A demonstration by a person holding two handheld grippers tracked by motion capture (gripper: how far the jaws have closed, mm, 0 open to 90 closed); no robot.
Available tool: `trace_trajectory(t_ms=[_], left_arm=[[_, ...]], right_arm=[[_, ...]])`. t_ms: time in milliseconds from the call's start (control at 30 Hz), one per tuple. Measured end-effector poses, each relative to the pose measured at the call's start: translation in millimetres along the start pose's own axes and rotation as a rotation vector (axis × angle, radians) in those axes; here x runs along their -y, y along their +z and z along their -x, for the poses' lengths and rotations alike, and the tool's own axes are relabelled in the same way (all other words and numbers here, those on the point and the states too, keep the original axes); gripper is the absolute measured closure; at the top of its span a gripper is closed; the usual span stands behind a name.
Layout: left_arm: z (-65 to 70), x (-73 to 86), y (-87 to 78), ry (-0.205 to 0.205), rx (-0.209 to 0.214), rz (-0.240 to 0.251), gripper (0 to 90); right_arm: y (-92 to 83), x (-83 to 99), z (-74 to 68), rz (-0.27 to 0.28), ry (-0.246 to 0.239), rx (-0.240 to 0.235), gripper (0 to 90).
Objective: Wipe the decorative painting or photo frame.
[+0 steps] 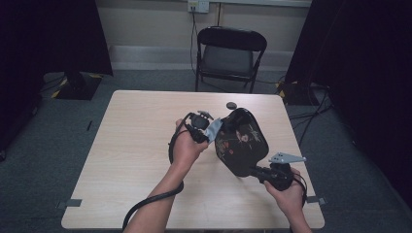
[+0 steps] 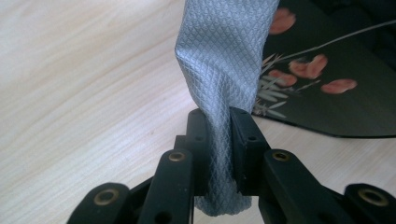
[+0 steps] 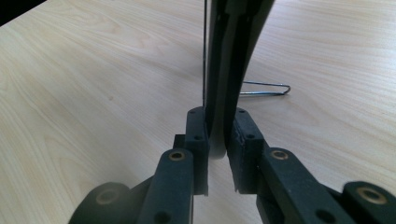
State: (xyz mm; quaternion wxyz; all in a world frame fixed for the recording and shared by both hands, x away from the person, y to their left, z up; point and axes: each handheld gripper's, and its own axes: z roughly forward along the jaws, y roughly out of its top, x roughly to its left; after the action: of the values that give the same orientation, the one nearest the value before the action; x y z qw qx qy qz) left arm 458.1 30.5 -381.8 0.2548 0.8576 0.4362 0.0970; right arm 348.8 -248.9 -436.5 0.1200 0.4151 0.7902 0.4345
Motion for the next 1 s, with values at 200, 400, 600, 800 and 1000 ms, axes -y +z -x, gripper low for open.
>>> trace_trajectory(t_ms=[200, 400, 600, 800, 1000], left_arm=[[-0.5, 6.3, 12.4, -0.008, 0.008, -0.028, 79.1], [0.1, 17.7, 26.7, -0.017, 0.025, -0.061, 79.1], [5.5, 28.2, 38.5, -0.022, 0.053, -0.098, 79.2], [12.2, 37.8, 43.3, -0.014, 0.072, -0.123, 79.2], [15.9, 50.4, 42.5, 0.015, 0.08, -0.138, 79.2]], right_arm=[[-0.3, 0.7, 0.0, -0.003, 0.002, -0.001, 79.9], [0.1, -0.1, -0.5, 0.001, 0.0, 0.0, 79.9], [0.9, -0.5, -1.6, 0.002, 0.004, 0.002, 79.9], [1.5, -0.4, -2.3, 0.005, 0.01, 0.005, 79.9], [2.5, -0.9, -4.1, 0.008, 0.014, 0.011, 79.8]])
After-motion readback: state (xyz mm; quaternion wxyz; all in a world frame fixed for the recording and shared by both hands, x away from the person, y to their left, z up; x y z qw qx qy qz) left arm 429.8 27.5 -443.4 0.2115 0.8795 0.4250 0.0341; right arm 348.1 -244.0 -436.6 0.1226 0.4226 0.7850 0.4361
